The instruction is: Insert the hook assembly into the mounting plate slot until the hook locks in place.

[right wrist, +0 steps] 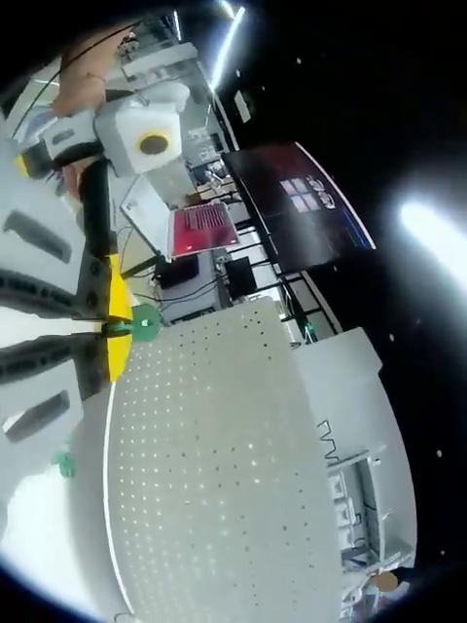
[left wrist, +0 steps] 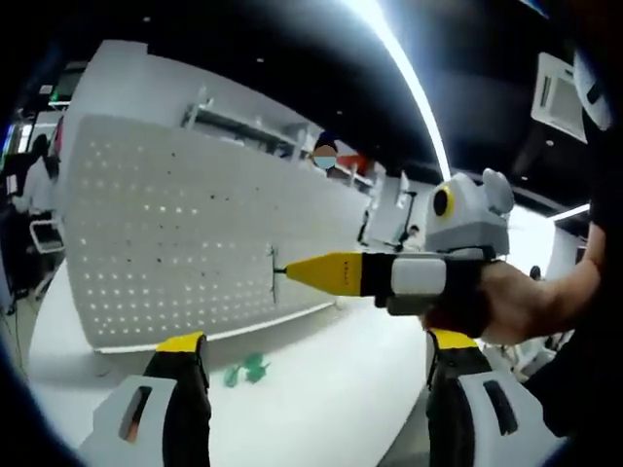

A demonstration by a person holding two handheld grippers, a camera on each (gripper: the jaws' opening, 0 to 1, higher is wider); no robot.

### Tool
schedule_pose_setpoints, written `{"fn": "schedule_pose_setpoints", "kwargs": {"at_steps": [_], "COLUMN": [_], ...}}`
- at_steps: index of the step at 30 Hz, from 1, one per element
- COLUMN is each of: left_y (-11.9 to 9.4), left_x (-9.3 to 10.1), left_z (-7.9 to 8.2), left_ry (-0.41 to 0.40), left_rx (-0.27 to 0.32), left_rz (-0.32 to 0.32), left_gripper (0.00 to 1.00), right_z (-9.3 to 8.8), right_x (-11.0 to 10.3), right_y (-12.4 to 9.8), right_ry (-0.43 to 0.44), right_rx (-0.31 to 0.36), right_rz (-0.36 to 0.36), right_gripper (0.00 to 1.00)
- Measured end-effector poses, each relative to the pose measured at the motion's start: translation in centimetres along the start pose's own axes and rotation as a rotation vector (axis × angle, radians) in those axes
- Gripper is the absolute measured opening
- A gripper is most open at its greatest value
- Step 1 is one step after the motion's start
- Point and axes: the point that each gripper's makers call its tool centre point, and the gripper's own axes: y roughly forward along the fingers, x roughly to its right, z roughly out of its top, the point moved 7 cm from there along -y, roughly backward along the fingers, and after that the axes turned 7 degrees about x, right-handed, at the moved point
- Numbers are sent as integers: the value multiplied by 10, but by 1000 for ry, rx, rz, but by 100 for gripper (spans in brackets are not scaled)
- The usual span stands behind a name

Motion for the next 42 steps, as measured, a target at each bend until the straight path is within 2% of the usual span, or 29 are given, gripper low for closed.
{"fn": "schedule_pose_setpoints", "kwargs": {"at_steps": [3,5,13,17,29,42], "left_y": [0,-2,-7,-7,-10,-11], "left_x": [-2,-7,-13,-14,-25,-33], "left_z": [2,6,5,5,3,0], "left_ry": [5,29,19,14,-5,-14], "left_rx": [3,26,18,18,1,-8], "left_rz": [13,43,60,61,89,100], "left_gripper": [98,100,100,99,95,94], "right_z": [4,7,23,29,55,74], "right_x": [6,9,29,42,77,111], "right_y": [0,0,5,10,32,51], "right_ry": [-41,-40,-97,-136,-169,-189], "right_rx": [32,55,134,150,215,273], "right_rz": [-40,-53,-133,-170,-249,-327], "right_gripper": [0,0,0,0,0,0]}}
